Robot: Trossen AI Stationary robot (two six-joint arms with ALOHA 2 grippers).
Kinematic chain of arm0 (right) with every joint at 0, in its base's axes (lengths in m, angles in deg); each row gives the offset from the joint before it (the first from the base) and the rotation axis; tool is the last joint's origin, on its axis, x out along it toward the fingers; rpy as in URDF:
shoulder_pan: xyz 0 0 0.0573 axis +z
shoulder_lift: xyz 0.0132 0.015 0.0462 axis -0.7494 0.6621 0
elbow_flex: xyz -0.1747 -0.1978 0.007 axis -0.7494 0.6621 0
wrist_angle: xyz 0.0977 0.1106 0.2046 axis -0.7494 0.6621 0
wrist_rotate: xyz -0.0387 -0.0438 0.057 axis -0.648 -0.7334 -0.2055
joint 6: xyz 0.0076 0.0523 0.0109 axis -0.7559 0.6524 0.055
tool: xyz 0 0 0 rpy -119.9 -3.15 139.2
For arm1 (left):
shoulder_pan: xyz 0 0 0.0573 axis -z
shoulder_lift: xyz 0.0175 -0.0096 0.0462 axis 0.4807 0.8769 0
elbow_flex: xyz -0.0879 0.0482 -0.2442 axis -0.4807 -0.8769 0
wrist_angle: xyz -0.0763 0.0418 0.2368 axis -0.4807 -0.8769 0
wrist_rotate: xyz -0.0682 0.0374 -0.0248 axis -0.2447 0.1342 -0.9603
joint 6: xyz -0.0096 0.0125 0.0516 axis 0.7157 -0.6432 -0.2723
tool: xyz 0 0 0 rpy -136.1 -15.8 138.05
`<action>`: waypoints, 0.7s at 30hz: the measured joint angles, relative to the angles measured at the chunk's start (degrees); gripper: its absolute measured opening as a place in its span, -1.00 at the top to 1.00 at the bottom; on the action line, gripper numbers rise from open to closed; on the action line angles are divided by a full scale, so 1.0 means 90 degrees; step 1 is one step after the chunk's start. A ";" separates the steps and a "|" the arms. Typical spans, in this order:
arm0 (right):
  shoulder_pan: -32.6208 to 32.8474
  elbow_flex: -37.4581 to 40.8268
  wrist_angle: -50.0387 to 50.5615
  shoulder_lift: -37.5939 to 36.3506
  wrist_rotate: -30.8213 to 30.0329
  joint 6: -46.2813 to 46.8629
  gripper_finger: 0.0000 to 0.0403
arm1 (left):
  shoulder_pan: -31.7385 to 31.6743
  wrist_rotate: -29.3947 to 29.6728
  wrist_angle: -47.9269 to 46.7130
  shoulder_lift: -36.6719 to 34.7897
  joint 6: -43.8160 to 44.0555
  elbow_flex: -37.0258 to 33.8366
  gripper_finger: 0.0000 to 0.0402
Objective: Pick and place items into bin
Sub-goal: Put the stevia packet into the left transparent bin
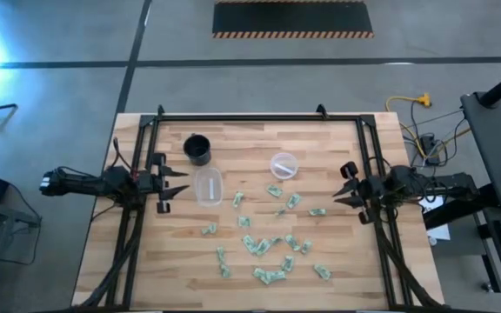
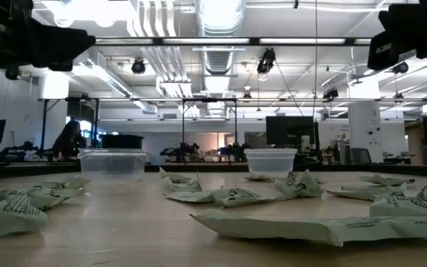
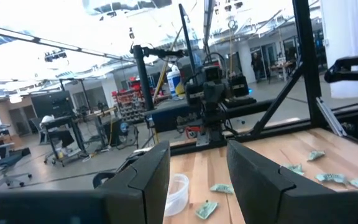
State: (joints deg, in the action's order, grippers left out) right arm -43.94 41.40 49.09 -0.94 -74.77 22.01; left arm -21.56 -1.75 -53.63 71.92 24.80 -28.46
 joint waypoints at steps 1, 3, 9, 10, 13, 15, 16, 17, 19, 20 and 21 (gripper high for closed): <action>0.0000 0.0000 -0.0026 0.0002 0.0000 0.0168 0.74 | 0.0000 -0.0002 0.0047 0.0000 0.0008 0.0000 0.28; 0.0000 0.0000 -0.0023 -0.0004 0.0000 0.0309 0.74 | 0.0000 -0.0018 0.0106 -0.0002 0.0085 0.0000 0.28; 0.0000 0.0000 0.0000 -0.0001 0.0000 0.0540 0.74 | -0.0003 -0.0009 0.0141 0.0000 0.0664 0.0000 0.28; 0.0000 0.0000 -0.0003 -0.0001 0.0000 0.0659 0.74 | -0.0005 0.0008 0.0210 0.0000 0.0668 0.0000 0.28; 0.0000 0.0000 0.0012 0.0002 0.0000 0.0603 0.74 | -0.0005 0.0022 0.0271 -0.0002 0.0673 0.0000 0.28; 0.0000 0.0000 0.0012 0.0035 0.0000 0.0303 0.74 | -0.0005 0.0025 0.0246 0.0000 0.0673 0.0000 0.28; 0.0000 0.0000 0.0017 0.0062 0.0000 0.0101 0.74 | -0.0005 0.0027 0.0249 0.0000 0.0673 0.0000 0.28; 0.0000 0.0000 0.0017 0.0095 0.0000 -0.0107 0.74 | -0.0007 0.0029 0.0251 0.0000 0.0673 0.0000 0.28; 0.0000 0.0000 0.0015 0.0171 0.0000 -0.0358 0.74 | -0.0007 0.0030 0.0251 0.0000 0.0673 0.0000 0.28; 0.0000 0.0000 0.0009 0.0212 0.0000 -0.0429 0.74 | -0.0007 0.0032 0.0257 0.0000 0.0673 0.0000 0.28; 0.0000 0.0000 0.0006 0.0254 0.0002 -0.0444 0.74 | -0.0007 0.0034 0.0262 0.0000 0.0673 0.0000 0.28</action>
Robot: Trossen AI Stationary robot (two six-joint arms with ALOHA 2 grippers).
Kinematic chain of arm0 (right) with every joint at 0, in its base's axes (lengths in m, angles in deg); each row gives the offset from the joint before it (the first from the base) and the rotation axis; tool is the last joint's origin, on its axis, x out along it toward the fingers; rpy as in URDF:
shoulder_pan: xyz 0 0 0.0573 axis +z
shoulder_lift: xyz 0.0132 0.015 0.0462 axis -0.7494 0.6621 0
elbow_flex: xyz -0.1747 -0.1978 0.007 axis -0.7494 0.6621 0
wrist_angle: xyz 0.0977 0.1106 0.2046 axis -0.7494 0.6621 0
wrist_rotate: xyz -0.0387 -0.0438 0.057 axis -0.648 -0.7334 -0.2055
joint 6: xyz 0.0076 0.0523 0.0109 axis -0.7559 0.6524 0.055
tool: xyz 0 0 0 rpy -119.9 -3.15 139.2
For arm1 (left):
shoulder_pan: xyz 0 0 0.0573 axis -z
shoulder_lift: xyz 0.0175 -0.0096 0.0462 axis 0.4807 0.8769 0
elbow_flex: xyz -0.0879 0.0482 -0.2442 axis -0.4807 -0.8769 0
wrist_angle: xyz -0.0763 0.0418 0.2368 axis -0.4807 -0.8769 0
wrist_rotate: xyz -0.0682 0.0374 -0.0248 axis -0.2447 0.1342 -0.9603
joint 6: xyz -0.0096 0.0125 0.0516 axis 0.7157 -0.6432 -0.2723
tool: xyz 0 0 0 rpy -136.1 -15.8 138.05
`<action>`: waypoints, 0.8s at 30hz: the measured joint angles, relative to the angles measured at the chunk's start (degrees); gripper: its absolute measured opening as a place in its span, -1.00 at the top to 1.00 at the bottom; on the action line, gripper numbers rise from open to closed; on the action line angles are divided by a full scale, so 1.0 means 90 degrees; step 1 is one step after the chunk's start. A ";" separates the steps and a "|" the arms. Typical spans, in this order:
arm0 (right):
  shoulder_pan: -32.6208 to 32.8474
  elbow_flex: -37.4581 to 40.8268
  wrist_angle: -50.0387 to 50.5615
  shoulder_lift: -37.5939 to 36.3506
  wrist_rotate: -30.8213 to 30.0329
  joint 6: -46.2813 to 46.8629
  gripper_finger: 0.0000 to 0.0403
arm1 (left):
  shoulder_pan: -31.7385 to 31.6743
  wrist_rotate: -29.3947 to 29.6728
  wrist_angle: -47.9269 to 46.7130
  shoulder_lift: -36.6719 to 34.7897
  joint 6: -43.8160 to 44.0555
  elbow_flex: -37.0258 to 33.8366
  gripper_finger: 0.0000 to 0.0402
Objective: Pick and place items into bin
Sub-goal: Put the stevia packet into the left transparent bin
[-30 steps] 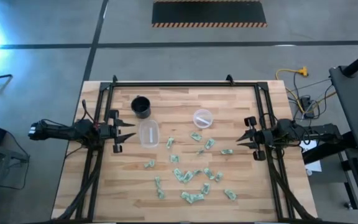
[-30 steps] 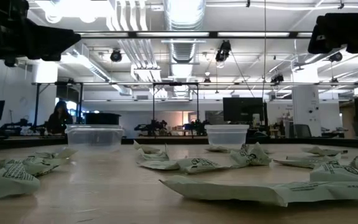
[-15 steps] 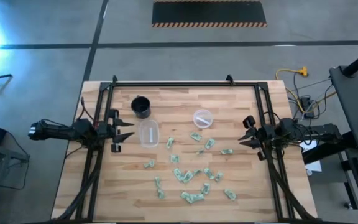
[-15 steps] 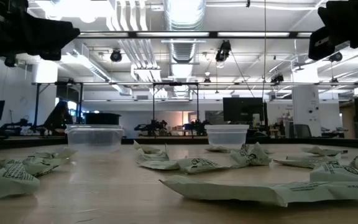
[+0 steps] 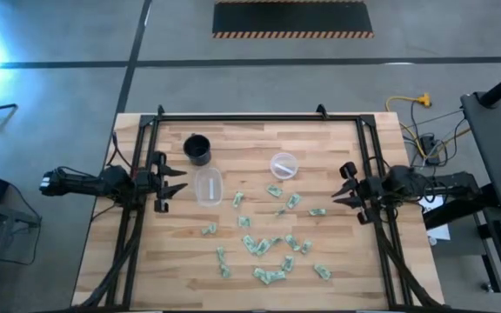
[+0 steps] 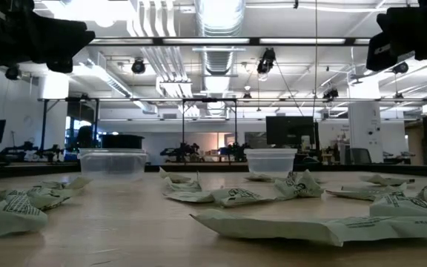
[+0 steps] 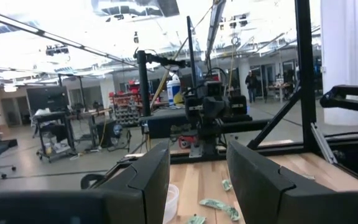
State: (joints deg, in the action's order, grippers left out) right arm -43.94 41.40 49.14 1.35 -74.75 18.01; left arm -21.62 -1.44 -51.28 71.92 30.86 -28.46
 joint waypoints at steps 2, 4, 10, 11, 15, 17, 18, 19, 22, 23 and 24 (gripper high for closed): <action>0.0000 0.0000 -0.0009 0.0076 0.0005 0.0124 0.74 | 0.0002 0.0121 0.0078 0.0000 -0.0004 0.0000 0.28; 0.0000 0.0000 -0.0048 0.0134 -0.0006 0.0362 0.74 | 0.0000 0.0454 0.0315 0.0000 0.0000 0.0000 0.28; 0.0000 0.0000 -0.0212 0.0206 -0.0169 -0.0225 0.74 | 0.0002 0.0569 0.0289 0.0014 0.1161 0.0000 0.28; 0.0000 0.0000 -0.0148 0.0211 -0.0170 -0.0115 0.74 | 0.0002 0.0506 0.0266 0.0044 0.1411 0.0000 0.28; 0.0000 0.0000 0.0069 0.0211 -0.0169 0.0256 0.74 | 0.0004 0.0423 0.0363 0.0046 0.1443 0.0000 0.28; 0.0000 0.0000 0.0232 0.0235 -0.0169 0.0272 0.74 | 0.0000 0.0434 0.0310 0.0069 0.1234 0.0000 0.28; 0.0000 0.0000 0.0322 0.0261 -0.0169 0.0270 0.74 | 0.0000 0.0439 0.0307 0.0074 0.1024 0.0000 0.28; 0.0000 0.0000 0.0425 0.0291 -0.0169 0.0270 0.74 | 0.0002 0.0445 0.0309 0.0071 0.0842 0.0000 0.28; 0.0000 0.0000 0.0756 0.0408 -0.0169 0.0264 0.74 | 0.0000 0.0445 0.0305 0.0082 0.0622 0.0000 0.28; 0.0000 0.0000 0.0827 0.0452 -0.0172 0.0206 0.74 | 0.0001 0.0445 0.0313 0.0070 0.0634 0.0000 0.28; 0.0000 0.0000 0.0875 0.0502 -0.0179 0.0045 0.74 | 0.0000 0.0447 0.0319 0.0061 0.0636 0.0000 0.28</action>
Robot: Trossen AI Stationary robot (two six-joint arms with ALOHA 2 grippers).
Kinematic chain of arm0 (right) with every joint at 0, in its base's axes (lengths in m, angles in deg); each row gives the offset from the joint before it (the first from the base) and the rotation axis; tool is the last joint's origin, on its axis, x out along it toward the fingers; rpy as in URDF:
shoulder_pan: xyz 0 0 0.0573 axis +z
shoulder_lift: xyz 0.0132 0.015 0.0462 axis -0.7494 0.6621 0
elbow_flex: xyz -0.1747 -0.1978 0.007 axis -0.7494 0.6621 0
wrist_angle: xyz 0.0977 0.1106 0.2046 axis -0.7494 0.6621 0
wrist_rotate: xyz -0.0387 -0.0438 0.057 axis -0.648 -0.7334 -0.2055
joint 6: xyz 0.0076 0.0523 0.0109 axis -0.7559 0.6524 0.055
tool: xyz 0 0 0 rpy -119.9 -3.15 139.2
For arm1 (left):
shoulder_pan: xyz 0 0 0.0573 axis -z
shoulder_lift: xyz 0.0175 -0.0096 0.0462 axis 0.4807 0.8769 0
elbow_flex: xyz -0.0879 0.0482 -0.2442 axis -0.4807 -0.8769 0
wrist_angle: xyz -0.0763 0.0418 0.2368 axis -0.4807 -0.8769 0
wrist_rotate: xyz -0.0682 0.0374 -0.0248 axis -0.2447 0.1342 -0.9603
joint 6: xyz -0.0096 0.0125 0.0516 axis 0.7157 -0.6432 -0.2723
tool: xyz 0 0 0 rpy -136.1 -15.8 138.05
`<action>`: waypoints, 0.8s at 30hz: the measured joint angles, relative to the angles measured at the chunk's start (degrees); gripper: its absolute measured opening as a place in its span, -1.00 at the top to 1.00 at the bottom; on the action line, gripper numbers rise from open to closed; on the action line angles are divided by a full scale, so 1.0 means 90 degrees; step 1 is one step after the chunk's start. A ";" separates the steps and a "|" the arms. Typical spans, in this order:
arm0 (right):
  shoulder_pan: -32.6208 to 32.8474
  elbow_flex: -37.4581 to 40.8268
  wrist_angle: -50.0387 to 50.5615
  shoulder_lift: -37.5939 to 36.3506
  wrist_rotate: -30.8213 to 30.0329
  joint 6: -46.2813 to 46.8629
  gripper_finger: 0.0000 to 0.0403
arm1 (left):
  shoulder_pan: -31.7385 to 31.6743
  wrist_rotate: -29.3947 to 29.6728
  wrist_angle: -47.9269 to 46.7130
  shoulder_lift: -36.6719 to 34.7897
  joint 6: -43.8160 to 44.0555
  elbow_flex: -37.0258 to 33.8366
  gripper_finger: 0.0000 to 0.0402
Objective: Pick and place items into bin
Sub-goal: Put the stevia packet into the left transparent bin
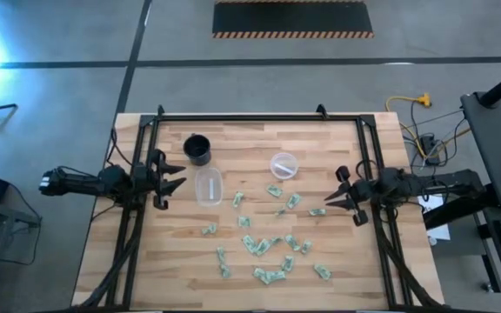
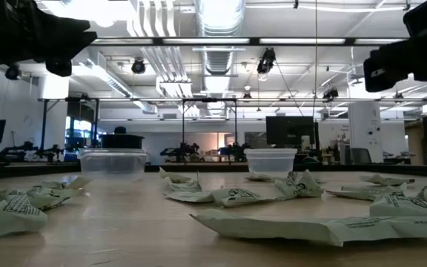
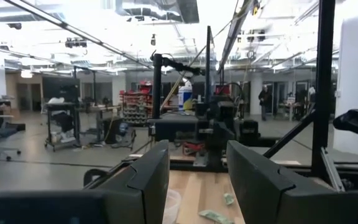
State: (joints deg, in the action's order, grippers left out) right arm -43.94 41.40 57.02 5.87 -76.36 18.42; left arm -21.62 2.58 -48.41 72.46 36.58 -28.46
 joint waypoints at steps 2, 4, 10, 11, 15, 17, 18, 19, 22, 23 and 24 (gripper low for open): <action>0.0000 0.0000 0.0020 0.0114 -0.0085 -0.0307 0.74 | 0.0000 0.0000 -0.0038 0.0000 -0.0002 0.0000 0.28; 0.0000 0.0000 -0.0024 0.0253 -0.0335 -0.0206 0.74 | 0.0000 0.0000 -0.0049 0.0045 -0.0002 0.0000 0.28; -0.0001 0.0000 -0.0102 0.0481 -0.0826 -0.0086 0.74 | 0.0001 -0.0378 -0.0191 0.0382 0.0894 0.0000 0.28; 0.0000 0.0000 -0.0130 0.0504 -0.0826 -0.0086 0.74 | 0.0003 -0.0658 -0.0276 0.0517 0.1011 0.0000 0.28; 0.0000 0.0000 -0.0341 0.0540 -0.0826 -0.0115 0.74 | 0.0024 -0.0986 -0.0124 0.1227 0.1365 0.0000 0.28; 0.0000 0.0000 -0.0441 0.0537 -0.0826 -0.0081 0.74 | 0.0079 -0.0988 0.0153 0.1710 0.1373 0.0000 0.28; 0.0000 0.0000 -0.0459 0.0533 -0.0825 -0.0033 0.74 | 0.0141 -0.0994 0.0359 0.1985 0.1363 0.0000 0.28; 0.0000 0.0000 -0.0454 0.0528 -0.0824 0.0031 0.74 | 0.0216 -0.0998 0.0607 0.2290 0.1294 0.0003 0.28; 0.0000 0.0000 -0.0453 0.0547 -0.0815 0.0187 0.74 | 0.0486 -0.1000 0.1059 0.3056 0.0793 0.0166 0.29; 0.0000 0.0000 -0.0452 0.0565 -0.0803 0.0232 0.74 | 0.0575 -0.1003 0.1188 0.3261 0.0627 0.0344 0.29; 0.0000 0.0000 -0.0447 0.0569 -0.0801 0.0269 0.74 | 0.0662 -0.1009 0.1251 0.3470 0.0462 0.0555 0.29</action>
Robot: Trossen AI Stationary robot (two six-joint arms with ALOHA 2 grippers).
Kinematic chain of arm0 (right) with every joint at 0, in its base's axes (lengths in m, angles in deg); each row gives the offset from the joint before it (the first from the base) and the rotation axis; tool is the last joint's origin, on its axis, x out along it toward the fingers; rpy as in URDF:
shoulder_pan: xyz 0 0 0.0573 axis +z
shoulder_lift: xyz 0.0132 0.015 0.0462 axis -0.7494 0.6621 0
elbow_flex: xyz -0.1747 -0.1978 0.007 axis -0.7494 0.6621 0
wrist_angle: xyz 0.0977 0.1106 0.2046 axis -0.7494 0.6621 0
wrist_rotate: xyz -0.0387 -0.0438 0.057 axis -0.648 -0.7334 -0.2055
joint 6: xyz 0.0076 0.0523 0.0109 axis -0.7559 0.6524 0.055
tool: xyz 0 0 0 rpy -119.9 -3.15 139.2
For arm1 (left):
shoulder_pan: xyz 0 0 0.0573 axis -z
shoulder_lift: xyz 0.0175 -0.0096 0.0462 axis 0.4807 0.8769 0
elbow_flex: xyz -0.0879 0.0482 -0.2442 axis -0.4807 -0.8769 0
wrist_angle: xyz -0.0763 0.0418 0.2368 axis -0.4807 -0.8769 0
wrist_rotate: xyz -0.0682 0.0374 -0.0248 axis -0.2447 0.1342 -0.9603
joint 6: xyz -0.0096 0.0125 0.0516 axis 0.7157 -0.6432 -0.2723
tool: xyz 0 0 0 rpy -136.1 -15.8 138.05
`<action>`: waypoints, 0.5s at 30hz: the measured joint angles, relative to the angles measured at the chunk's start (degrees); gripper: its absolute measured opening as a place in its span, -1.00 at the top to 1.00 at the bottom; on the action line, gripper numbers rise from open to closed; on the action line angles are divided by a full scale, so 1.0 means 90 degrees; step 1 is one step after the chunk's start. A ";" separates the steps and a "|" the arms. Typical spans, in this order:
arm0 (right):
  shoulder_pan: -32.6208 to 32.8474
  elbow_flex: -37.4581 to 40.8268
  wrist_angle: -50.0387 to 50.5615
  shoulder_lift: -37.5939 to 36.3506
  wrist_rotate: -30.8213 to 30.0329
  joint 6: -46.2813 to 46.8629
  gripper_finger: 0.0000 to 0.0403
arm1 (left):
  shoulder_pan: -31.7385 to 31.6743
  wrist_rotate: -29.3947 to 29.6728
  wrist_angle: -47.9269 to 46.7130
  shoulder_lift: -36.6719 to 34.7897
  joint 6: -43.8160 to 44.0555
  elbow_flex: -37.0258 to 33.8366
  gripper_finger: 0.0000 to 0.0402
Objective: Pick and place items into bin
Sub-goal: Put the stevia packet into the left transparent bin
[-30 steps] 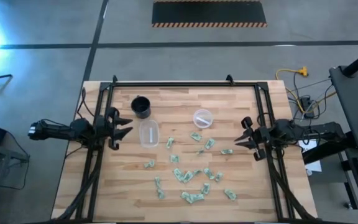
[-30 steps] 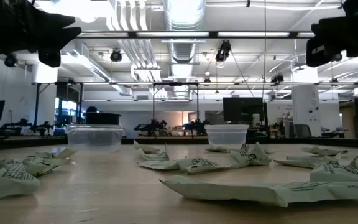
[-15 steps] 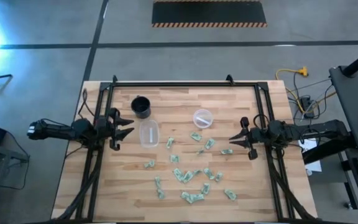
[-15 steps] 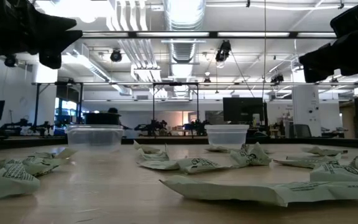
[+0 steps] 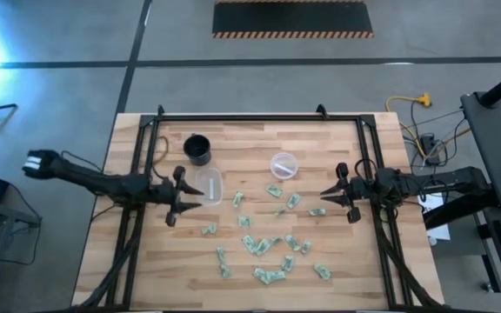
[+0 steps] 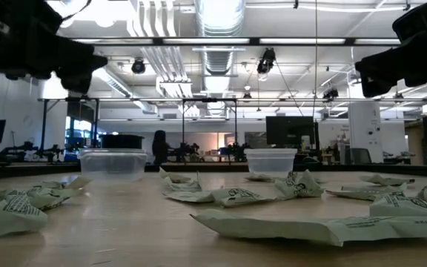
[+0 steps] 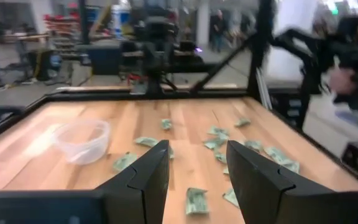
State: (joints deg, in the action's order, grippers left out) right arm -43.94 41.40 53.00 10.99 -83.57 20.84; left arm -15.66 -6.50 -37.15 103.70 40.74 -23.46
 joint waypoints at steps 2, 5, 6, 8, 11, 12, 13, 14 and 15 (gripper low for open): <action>0.0000 0.0000 0.0004 -0.0002 0.0001 0.0010 0.74 | 0.0160 -0.0103 -0.0126 0.0449 -0.0330 0.0354 0.28; 0.0000 0.0000 -0.0012 0.0001 0.0006 0.0028 0.74 | 0.0313 -0.0404 -0.0042 0.1086 -0.0938 0.1030 0.28; 0.0000 -0.0002 -0.0047 0.0012 0.0004 0.0075 0.74 | 0.0331 -0.0457 -0.0073 0.1252 -0.1166 0.1254 0.28; 0.0001 -0.0002 -0.0070 0.0001 0.0022 0.0215 0.74 | 0.0341 -0.0458 -0.0044 0.1568 -0.1370 0.1724 0.28; 0.0001 -0.0002 -0.0094 -0.0015 0.0028 0.0385 0.74 | 0.0341 -0.0473 -0.0225 0.1937 -0.1500 0.2402 0.28; 0.0000 -0.0002 -0.0104 -0.0008 0.0027 0.0383 0.74 | 0.0342 -0.0477 -0.0499 0.2029 -0.1615 0.2621 0.28; 0.0000 -0.0002 -0.0105 0.0000 0.0026 0.0353 0.74 | 0.0348 -0.0480 -0.0859 0.2128 -0.1756 0.2869 0.28; 0.0000 -0.0002 -0.0096 0.0000 0.0027 0.0296 0.74 | 0.0356 -0.0461 -0.1275 0.2235 -0.1866 0.3105 0.28; 0.0002 -0.0001 -0.0095 0.0000 0.0028 0.0234 0.74 | 0.0379 -0.0351 -0.1680 0.2357 -0.1914 0.3331 0.28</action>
State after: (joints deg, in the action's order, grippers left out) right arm -43.92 41.39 52.15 10.98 -83.32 22.94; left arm -12.25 -9.65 -52.27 124.91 23.51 6.52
